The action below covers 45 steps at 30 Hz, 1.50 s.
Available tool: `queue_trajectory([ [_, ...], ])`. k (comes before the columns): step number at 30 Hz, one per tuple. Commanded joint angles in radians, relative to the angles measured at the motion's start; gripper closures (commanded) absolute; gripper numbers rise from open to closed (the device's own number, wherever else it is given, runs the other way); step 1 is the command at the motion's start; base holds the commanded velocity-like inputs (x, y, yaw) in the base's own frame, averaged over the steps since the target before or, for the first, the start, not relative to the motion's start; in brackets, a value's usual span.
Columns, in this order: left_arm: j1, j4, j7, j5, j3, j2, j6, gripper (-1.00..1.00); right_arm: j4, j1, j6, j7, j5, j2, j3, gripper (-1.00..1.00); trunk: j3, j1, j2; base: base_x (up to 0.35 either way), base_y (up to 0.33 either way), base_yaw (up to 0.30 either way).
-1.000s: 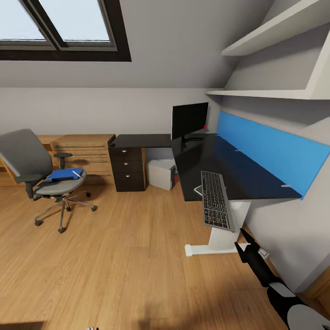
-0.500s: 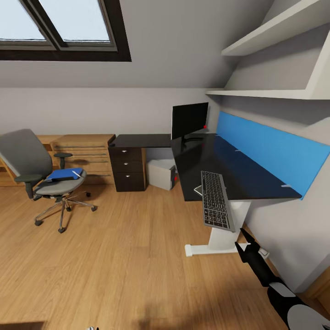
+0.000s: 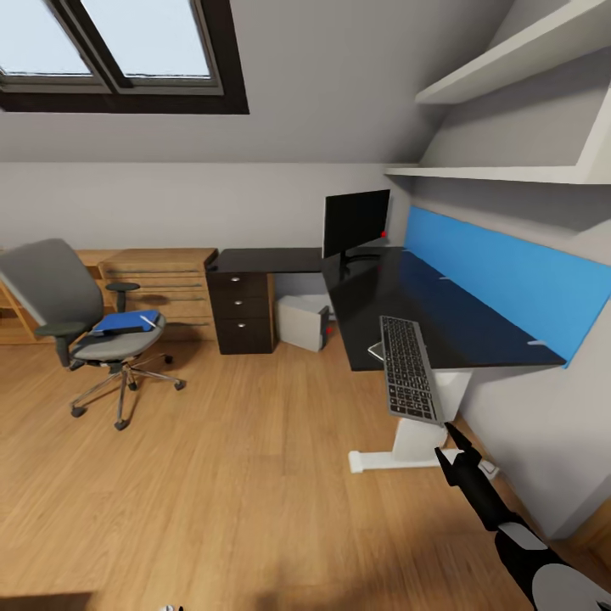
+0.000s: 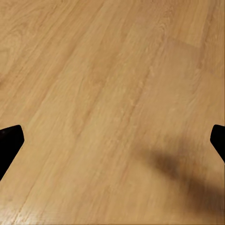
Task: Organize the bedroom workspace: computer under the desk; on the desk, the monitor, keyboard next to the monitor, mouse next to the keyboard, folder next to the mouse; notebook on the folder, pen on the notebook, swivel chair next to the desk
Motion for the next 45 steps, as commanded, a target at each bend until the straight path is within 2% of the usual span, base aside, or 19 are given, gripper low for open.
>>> queue_trajectory([
  [1, -0.001, 0.001, -0.007, 0.011, -0.005, 0.000, -0.002, -1.00, 0.001, -0.001, 0.008, 0.002, -0.008, 0.000, 0.002, -1.00, -0.001, 0.000, 0.000, -0.021, 0.265, 0.000],
  [17, 0.000, 0.001, -0.005, 0.012, -0.005, 0.000, -0.002, -1.00, 0.001, -0.001, 0.008, 0.008, -0.009, -0.003, 0.002, -1.00, -0.001, 0.000, 0.000, -0.004, 0.060, 0.000],
  [26, -0.001, 0.001, -0.005, 0.012, -0.006, -0.002, -0.002, -1.00, 0.000, -0.001, 0.008, 0.061, -0.008, -0.005, 0.002, -1.00, -0.001, 0.000, 0.000, 0.000, 0.001, 0.000],
  [36, -0.001, 0.001, -0.007, 0.009, -0.007, -0.002, -0.002, -1.00, 0.001, -0.001, -0.028, 0.126, -0.007, -0.008, 0.003, -1.00, -0.001, 0.000, 0.000, 0.000, 0.000, 0.000],
  [45, -0.001, 0.001, -0.007, 0.008, -0.007, -0.002, -0.002, -1.00, 0.001, -0.001, -0.033, 0.135, -0.008, -0.031, 0.003, -1.00, -0.004, 0.004, -0.007, 0.000, 0.000, 0.000],
])
